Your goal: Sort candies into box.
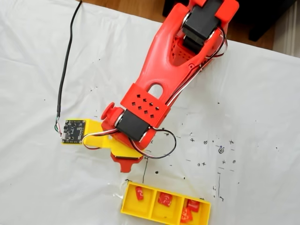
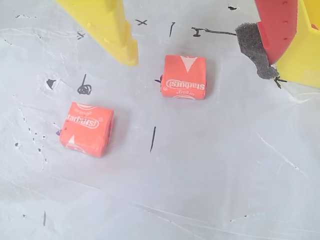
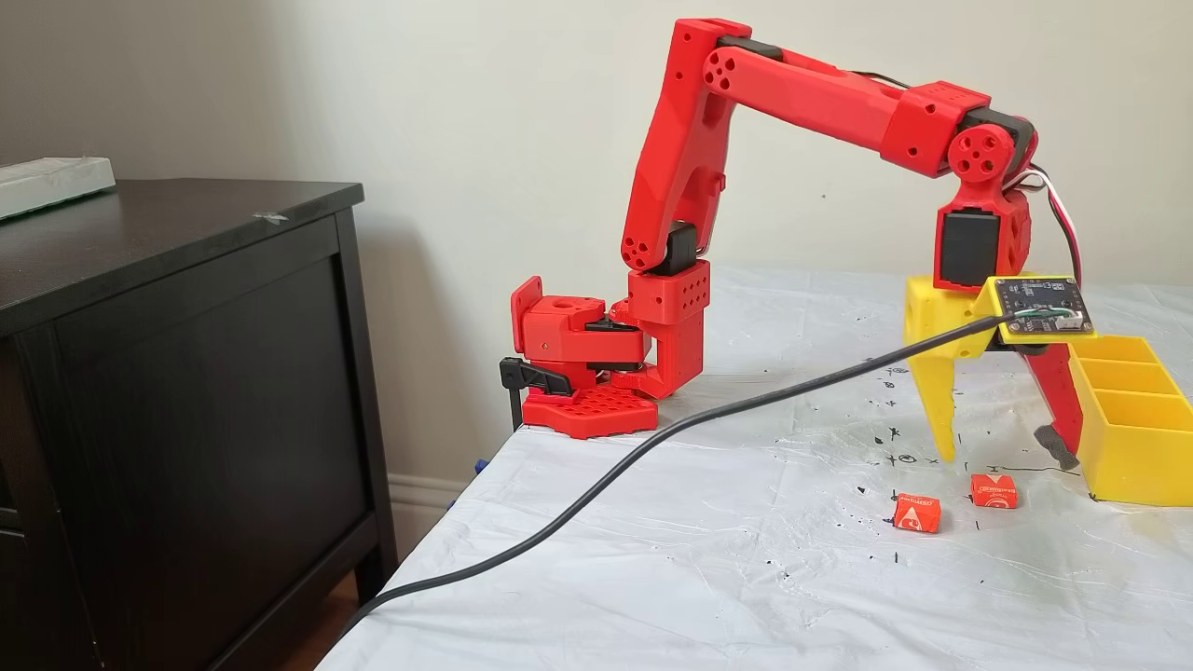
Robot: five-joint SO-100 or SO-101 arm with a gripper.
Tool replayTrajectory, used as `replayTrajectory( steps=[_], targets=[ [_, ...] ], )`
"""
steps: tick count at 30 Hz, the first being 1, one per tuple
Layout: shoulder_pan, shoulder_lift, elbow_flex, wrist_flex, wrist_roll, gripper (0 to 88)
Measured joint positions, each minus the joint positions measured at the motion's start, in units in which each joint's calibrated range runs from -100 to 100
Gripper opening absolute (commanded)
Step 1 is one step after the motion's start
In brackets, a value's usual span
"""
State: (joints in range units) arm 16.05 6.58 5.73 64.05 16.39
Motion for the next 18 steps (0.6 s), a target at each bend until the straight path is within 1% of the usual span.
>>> replayTrajectory(
  steps=[18],
  targets=[
    [-1.71,3.39,3.68,-4.32,0.00,27.5]
  ],
)
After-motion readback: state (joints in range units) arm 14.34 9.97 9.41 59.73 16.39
